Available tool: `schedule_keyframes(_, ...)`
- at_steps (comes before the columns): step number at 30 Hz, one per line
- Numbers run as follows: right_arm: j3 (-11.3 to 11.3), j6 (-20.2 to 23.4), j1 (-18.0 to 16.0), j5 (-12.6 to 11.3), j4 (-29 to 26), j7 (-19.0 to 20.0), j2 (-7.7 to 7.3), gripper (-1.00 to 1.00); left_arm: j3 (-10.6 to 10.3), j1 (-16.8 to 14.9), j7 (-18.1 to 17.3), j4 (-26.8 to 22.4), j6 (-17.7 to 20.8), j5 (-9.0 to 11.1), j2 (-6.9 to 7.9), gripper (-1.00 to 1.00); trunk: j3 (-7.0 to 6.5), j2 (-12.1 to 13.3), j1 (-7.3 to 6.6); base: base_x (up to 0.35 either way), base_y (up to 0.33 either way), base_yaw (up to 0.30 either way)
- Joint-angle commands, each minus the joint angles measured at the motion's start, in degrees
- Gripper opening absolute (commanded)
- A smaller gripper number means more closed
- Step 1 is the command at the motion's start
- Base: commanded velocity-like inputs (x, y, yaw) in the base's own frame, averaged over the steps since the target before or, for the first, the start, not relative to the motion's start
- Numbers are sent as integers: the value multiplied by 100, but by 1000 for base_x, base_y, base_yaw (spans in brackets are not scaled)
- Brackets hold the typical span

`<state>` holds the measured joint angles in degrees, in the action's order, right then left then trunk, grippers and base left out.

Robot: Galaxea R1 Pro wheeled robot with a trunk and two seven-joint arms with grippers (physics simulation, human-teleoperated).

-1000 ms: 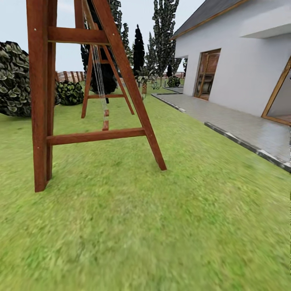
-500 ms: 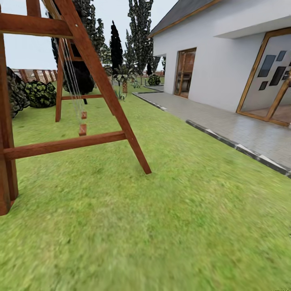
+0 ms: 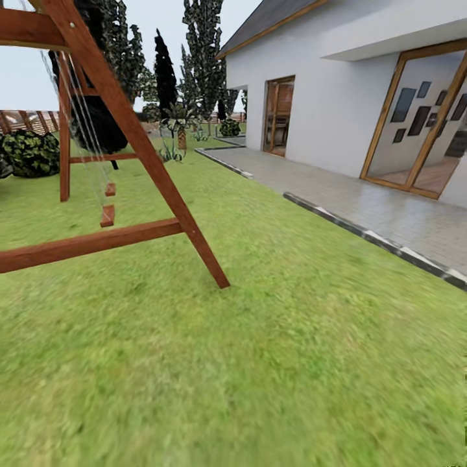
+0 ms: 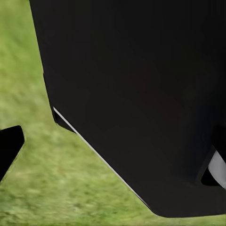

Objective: Take the three Easter eggs out of the wicker basket on the lawn in the garden, then place them on the lawn next to a single tree (choose any tree) so that all three eggs are next to the same tree and none are left in the basket.

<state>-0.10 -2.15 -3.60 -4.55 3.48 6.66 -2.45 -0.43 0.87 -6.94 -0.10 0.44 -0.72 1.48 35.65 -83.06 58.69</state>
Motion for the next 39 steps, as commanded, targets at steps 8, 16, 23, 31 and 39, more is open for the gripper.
schedule_keyframes(8,1,-23,-9,-53,22,29,-1,100,-2,1,-18,-3,7,-7,2,100,35,-2,3,341,0,-292)
schedule_keyframes(16,1,-23,-9,-55,22,29,-1,100,-3,1,-18,-4,2,-7,2,100,69,-2,3,341,0,-291)
schedule_keyframes(23,1,-23,-9,-55,22,29,-1,100,-3,1,-18,-2,2,-7,2,100,97,-2,3,340,0,-221)
schedule_keyframes(31,1,-23,-9,-53,22,29,-1,100,-3,1,-18,-3,1,-7,2,100,115,-2,3,340,0,-93)
schedule_keyframes(39,1,-23,-9,-55,22,29,-1,100,-4,1,-18,-1,0,-7,2,100,116,-2,3,341,0,-3)
